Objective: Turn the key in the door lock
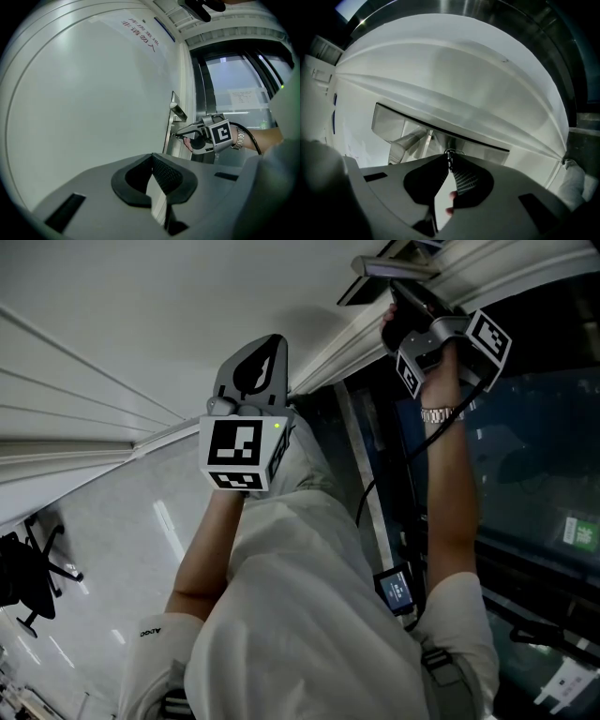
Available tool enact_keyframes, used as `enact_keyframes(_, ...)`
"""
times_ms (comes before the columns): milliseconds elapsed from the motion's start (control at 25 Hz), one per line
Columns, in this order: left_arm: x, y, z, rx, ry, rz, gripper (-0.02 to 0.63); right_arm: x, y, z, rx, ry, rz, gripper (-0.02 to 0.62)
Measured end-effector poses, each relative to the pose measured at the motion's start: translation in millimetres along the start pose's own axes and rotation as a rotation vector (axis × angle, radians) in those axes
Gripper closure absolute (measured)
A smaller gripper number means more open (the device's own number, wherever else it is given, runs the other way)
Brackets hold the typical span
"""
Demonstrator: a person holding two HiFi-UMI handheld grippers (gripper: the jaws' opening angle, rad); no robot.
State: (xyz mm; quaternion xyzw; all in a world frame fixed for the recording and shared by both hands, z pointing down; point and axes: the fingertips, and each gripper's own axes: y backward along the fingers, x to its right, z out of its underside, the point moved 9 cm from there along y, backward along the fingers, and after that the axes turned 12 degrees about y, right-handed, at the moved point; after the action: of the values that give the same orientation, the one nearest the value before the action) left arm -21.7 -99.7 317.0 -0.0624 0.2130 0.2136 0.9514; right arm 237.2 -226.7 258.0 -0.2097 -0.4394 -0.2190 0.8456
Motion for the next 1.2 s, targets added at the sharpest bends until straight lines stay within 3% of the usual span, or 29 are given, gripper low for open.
enact_keyframes(160,1,1,-1,0.001,-0.003,-0.002,0.597,-1,0,-1,0.000,0.007,-0.005,0.572)
enact_keyframes(320,-1,3,-3,0.002,-0.012,-0.004,0.597,-8,1,5,-0.001,0.252,0.026,0.571)
enact_keyframes(400,-4,5,-2,0.000,-0.016,-0.012,0.597,-6,3,18,-0.009,0.328,0.010,0.557)
enact_keyframes(560,-13,15,2,-0.010,-0.023,-0.022,0.597,9,15,57,-0.008,0.438,-0.019,0.557)
enact_keyframes(680,-19,28,6,-0.025,-0.035,-0.018,0.597,16,24,92,-0.030,0.598,0.036,0.590)
enact_keyframes(760,-21,36,11,-0.036,-0.053,-0.014,0.596,16,28,112,-0.062,0.730,0.026,0.592)
enact_keyframes(880,-19,48,23,-0.055,-0.074,0.002,0.596,5,38,142,-0.103,0.955,-0.097,0.592)
enact_keyframes(1000,-15,66,39,-0.102,-0.105,0.034,0.596,-8,53,185,-0.204,1.135,-0.286,0.592)
enact_keyframes(1080,-17,71,53,-0.126,-0.126,0.048,0.596,-11,54,209,-0.270,1.198,-0.395,0.592)
enact_keyframes(1200,-20,76,61,-0.145,-0.144,0.046,0.597,-14,57,235,-0.336,1.216,-0.463,0.592)
